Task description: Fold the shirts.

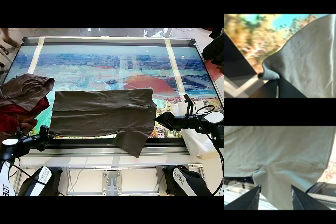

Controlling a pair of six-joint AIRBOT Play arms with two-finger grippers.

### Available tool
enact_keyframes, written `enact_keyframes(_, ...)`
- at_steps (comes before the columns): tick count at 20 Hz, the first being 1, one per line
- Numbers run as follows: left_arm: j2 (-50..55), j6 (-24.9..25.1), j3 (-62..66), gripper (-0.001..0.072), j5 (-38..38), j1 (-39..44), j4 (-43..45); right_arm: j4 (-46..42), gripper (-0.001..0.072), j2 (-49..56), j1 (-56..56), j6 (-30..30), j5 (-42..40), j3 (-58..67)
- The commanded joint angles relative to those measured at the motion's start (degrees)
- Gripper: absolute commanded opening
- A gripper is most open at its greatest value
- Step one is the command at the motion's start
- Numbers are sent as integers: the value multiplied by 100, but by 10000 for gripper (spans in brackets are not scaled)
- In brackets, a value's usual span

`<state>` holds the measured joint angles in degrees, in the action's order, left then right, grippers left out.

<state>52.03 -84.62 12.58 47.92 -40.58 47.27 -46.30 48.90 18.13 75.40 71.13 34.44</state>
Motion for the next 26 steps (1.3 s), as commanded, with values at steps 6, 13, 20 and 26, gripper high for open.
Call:
enact_keyframes(6,57,398,0,9,39,0,-105,210,445,-111,2,831,-389,-1545)
enact_keyframes(13,57,459,0,9,114,0,-105,743,443,433,-212,138,-1316,-2164)
enact_keyframes(20,57,459,0,9,111,0,-105,1794,170,1008,-1078,-638,-1547,-2162)
enact_keyframes(26,-374,946,522,8,1104,-26,90,1941,13,505,-1088,-778,-505,-1580)
